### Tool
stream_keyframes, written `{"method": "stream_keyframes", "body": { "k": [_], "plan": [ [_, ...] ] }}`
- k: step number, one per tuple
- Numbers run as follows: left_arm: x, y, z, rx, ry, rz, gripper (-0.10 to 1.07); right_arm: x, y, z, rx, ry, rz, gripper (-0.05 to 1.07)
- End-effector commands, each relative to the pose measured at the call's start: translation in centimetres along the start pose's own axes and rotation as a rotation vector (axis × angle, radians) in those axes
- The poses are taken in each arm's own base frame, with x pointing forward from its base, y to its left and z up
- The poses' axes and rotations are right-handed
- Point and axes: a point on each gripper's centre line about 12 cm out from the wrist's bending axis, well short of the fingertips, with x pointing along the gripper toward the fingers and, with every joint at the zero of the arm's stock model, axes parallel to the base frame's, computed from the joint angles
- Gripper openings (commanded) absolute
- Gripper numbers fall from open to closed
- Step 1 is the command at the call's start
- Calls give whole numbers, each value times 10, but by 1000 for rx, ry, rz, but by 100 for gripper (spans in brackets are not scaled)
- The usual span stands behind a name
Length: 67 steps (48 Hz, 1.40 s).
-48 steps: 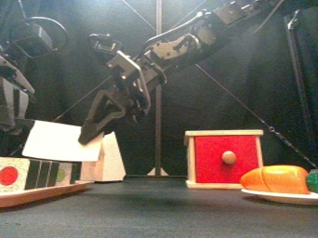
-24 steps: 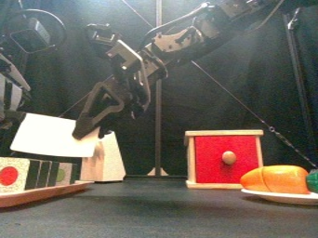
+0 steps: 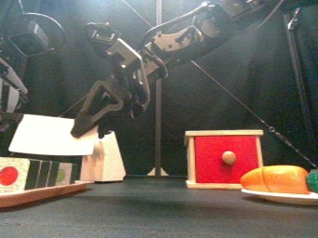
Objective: Cut sushi roll
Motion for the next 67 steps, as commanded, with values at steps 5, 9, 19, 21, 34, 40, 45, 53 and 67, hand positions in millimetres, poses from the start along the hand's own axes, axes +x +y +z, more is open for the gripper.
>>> {"method": "stream_keyframes", "body": {
  "k": [5,9,19,21,34,40,45,53,67],
  "plan": [
    [1,-2,6,8,-16,-4,38,-17,-2,28,6,-79,1,24],
    [2,-2,5,6,-12,-4,38,-16,-2,26,5,-73,1,24],
    [2,-2,3,2,-6,-4,38,-14,1,23,0,-64,5,24],
    [2,-2,3,-1,-5,-7,38,-14,2,23,1,-63,6,24],
    [3,-2,1,-8,-1,-7,38,-11,3,20,1,-55,7,24],
    [3,-2,-1,-9,5,-6,38,-10,3,18,-1,-50,7,24],
    [4,-1,-2,-9,7,-4,37,-8,3,18,1,-49,7,24],
    [4,-1,-3,-10,7,-4,37,-7,3,16,1,-44,7,24],
    [8,0,-5,-12,25,1,38,-5,3,14,1,-38,6,24]
  ]
}}
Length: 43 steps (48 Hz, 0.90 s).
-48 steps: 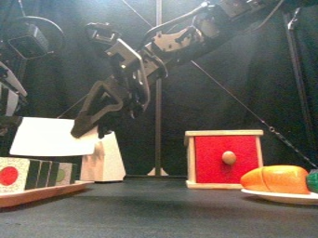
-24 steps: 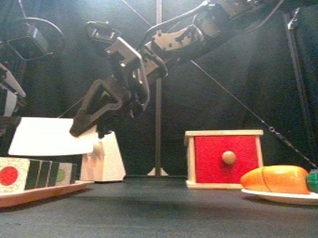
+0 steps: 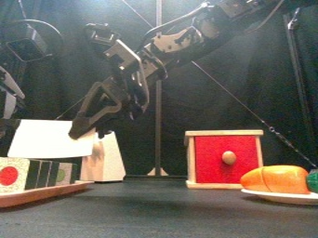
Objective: Cut sushi roll
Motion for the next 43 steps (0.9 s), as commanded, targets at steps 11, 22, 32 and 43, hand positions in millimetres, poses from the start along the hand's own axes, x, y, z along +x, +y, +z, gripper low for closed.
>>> {"method": "stream_keyframes", "body": {
  "k": [11,22,32,43],
  "plan": [
    [6,-1,2,4,21,0,38,-7,-1,17,7,-45,1,24],
    [6,-1,3,4,11,3,38,-2,-1,9,21,-25,2,24],
    [8,-1,0,-15,25,2,37,5,2,2,27,-5,6,24],
    [14,0,-7,-40,63,2,38,7,2,-2,27,4,5,24]
  ]
}}
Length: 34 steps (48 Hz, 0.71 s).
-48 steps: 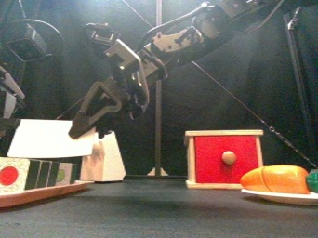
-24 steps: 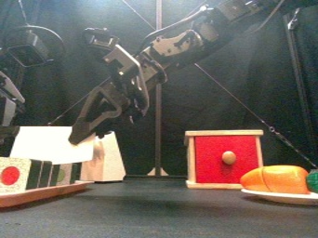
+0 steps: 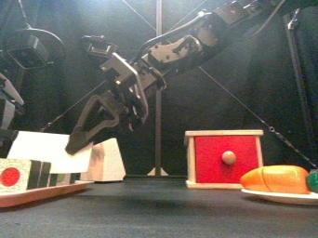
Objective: Cut sushi roll
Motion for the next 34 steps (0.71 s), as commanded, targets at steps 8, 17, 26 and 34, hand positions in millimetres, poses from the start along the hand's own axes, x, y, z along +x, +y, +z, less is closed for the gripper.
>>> {"method": "stream_keyframes", "body": {
  "k": [8,17,26,34],
  "plan": [
    [6,-1,1,-6,20,2,37,-4,0,10,6,-23,2,24],
    [10,1,0,-8,30,10,38,1,-2,4,15,-2,-2,24],
    [12,0,-2,-21,43,8,38,2,-2,1,24,7,-2,24],
    [13,-3,-3,-19,47,-2,37,2,-1,1,22,18,-2,24]
  ]
}}
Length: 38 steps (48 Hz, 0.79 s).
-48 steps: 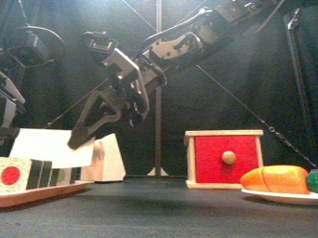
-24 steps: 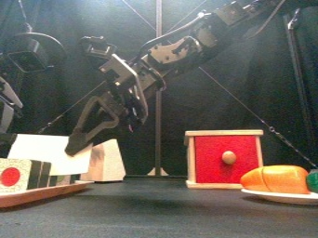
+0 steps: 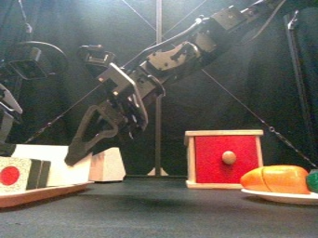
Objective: Cut sushi roll
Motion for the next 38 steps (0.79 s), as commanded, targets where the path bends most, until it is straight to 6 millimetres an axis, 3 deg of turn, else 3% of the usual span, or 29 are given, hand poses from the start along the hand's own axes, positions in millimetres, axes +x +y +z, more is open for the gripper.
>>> {"method": "stream_keyframes", "body": {
  "k": [1,23,38],
  "plan": [
    [-1,-5,4,16,-7,-16,37,-7,1,11,2,-17,2,24],
    [-4,-13,13,38,-31,-40,37,-19,9,22,-17,-35,14,24],
    [-18,-17,28,74,-113,-52,38,-38,9,42,-38,-89,15,24]
  ]
}}
